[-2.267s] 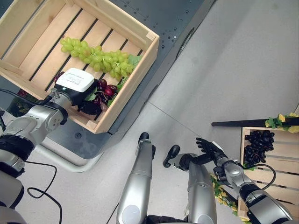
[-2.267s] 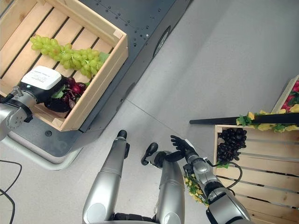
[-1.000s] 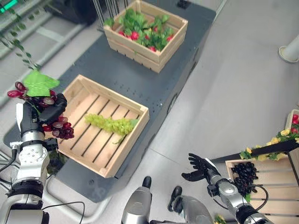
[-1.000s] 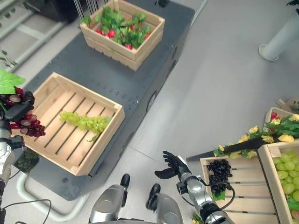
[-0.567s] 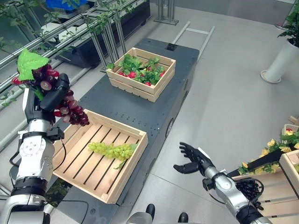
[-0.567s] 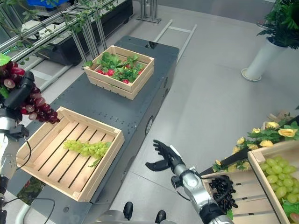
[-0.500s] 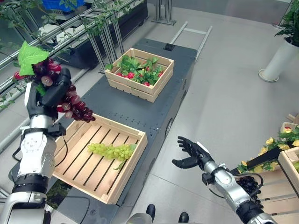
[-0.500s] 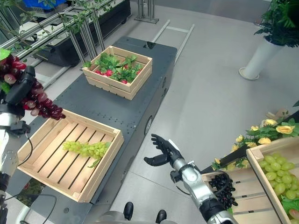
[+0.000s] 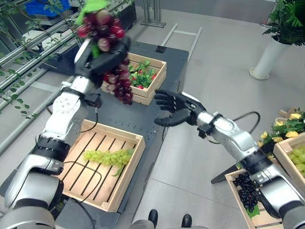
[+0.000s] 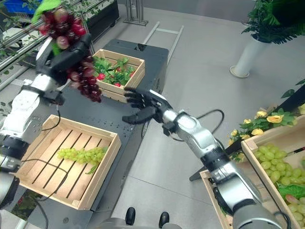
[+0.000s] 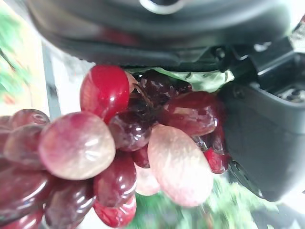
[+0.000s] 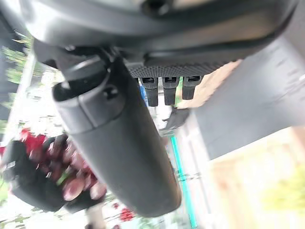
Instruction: Pick up the fruits from the basket on one side to the basket on the other side
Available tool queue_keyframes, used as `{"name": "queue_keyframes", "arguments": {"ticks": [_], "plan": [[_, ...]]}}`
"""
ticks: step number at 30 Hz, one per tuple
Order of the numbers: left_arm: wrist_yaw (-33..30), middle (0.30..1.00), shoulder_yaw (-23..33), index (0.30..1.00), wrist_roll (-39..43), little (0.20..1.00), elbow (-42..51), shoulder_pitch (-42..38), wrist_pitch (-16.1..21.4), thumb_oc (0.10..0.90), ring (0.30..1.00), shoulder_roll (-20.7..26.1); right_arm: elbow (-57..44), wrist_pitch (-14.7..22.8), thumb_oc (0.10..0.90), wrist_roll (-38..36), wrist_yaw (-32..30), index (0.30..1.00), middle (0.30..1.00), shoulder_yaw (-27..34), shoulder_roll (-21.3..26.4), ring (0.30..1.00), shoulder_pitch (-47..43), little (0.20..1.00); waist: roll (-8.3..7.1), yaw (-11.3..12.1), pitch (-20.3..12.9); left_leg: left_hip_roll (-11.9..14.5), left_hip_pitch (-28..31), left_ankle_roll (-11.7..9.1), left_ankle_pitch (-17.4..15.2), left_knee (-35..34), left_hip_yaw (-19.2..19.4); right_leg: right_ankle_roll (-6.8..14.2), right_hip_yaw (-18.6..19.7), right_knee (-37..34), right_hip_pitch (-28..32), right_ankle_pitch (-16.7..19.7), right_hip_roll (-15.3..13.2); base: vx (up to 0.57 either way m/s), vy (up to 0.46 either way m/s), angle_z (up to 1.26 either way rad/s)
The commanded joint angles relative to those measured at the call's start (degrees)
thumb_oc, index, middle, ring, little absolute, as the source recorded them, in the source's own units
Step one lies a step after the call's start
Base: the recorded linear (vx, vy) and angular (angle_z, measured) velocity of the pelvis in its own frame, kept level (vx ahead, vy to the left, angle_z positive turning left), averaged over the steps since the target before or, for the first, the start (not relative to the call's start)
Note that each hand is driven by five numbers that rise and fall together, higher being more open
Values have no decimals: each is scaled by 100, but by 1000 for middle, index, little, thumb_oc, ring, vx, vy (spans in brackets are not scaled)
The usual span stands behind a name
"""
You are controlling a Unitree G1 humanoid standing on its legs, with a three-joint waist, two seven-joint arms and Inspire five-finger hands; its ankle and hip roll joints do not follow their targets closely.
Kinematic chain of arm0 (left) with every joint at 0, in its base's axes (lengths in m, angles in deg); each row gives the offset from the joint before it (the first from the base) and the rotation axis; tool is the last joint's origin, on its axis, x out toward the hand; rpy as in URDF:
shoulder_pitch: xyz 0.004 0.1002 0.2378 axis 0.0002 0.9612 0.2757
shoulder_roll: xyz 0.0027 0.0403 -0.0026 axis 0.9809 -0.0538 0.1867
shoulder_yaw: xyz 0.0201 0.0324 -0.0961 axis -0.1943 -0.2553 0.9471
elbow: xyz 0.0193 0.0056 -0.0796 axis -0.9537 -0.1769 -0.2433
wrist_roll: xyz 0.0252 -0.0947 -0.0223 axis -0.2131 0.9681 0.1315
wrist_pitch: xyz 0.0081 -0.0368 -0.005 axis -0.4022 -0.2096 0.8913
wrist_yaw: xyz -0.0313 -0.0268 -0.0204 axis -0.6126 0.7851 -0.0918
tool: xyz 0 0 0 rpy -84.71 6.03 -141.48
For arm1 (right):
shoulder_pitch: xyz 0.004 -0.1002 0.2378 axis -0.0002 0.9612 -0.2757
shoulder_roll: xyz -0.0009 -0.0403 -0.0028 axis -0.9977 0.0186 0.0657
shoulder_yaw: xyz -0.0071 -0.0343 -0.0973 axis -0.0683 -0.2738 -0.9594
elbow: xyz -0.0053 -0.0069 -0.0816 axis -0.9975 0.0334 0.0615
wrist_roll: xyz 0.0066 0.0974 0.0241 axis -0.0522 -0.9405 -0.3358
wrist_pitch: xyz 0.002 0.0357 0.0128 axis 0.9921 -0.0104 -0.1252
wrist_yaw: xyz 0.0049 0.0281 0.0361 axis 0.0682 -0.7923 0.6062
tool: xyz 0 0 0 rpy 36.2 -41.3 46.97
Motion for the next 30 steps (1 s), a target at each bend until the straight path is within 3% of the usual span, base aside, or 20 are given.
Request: {"name": "queue_keyframes", "arguments": {"ticks": [1, 9, 23, 30], "plan": [[151, 300, 100, 300, 345, 300, -454, -1199, 571, 400, 300, -152, 344, 280, 800, -843, -105, 900, 900, 79, -45, 900, -630, 900, 115, -44, -1089, -252, -118, -132, -332, -8, -45, -208, -81, 13, -15, -7, 175, -12, -32, -7], [343, 300, -351, 300, 587, 300, -975, -1874, 692, 400, 300, -781, 1194, -100, 800, -1819, -131, 900, 900, -25, -414, 900, -1401, 900, 120, -140, -1228, -206, -34, -138, -417, -8, 140, -223, -31, 13, 6, -57, 185, -23, -16, -6], [272, 300, -605, 300, 599, 300, -1207, -2053, 767, 400, 300, -1401, 1764, 48, 800, -2106, -533, 900, 900, 9, -731, 900, -1911, 900, 152, -297, -1316, -140, 67, -160, -502, -8, 341, -213, 88, 13, 35, -81, 208, -19, 15, -7], [189, 300, -587, 300, 449, 300, -1281, -1853, 700, 400, 300, -1316, 1770, 175, 800, -2203, -642, 900, 900, 113, -677, 900, -1816, 900, 132, -289, -1334, -137, 65, -150, -493, -8, 355, -217, 111, 13, 32, -71, 220, -2, 3, -1]]}}
